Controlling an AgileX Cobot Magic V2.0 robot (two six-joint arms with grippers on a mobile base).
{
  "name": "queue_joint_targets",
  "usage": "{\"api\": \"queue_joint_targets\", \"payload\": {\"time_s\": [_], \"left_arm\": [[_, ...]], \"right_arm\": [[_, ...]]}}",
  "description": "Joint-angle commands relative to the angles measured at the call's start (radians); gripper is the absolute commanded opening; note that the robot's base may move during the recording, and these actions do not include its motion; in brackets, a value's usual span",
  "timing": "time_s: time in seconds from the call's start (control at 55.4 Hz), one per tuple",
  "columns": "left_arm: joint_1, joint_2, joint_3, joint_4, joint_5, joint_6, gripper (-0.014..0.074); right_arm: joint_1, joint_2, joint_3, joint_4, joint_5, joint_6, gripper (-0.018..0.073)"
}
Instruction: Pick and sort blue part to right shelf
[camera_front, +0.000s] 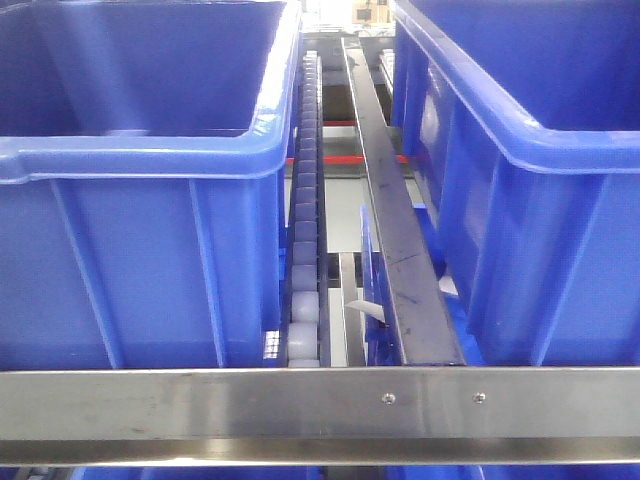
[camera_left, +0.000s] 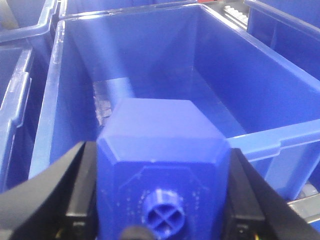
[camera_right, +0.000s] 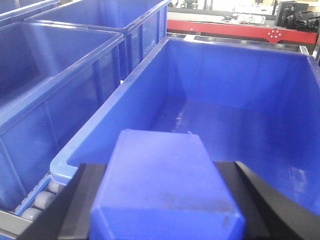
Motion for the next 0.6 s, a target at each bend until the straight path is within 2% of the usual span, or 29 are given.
{"api": "queue_joint_targets", "payload": {"time_s": [0.0, 0.181, 0.325, 0.451, 0.578], "left_arm": [[0.0, 0.002, -0.028, -0.007, -0.102, -0.007, 0.0321], [0.0, 0.091, -0.116, -0.007, -0.114, 0.004, 0.0321], [0.0, 0.32, -0.287, -0.012, -0.058, 0.004, 0.0321], [0.0, 0.551, -0.438, -0.06, 0.008, 0.004, 0.0321], [0.0, 0.761, -0.538, -0.092, 0.01, 0.004, 0.0321]], "right_arm": [[-0.004, 0.015, -0.026, -0.023, -0.095, -0.005, 0.0279], [-0.004, 0.015, -0.026, -0.023, -0.095, -0.005, 0.0279], [-0.004, 0.015, -0.026, -0.023, -0.095, -0.005, 0.0279], [-0.004, 0.015, -0.026, -0.023, -0.119, -0.005, 0.0279], [-0.004, 0.015, -0.026, -0.023, -0.12, -0.005, 0.0279]]}}
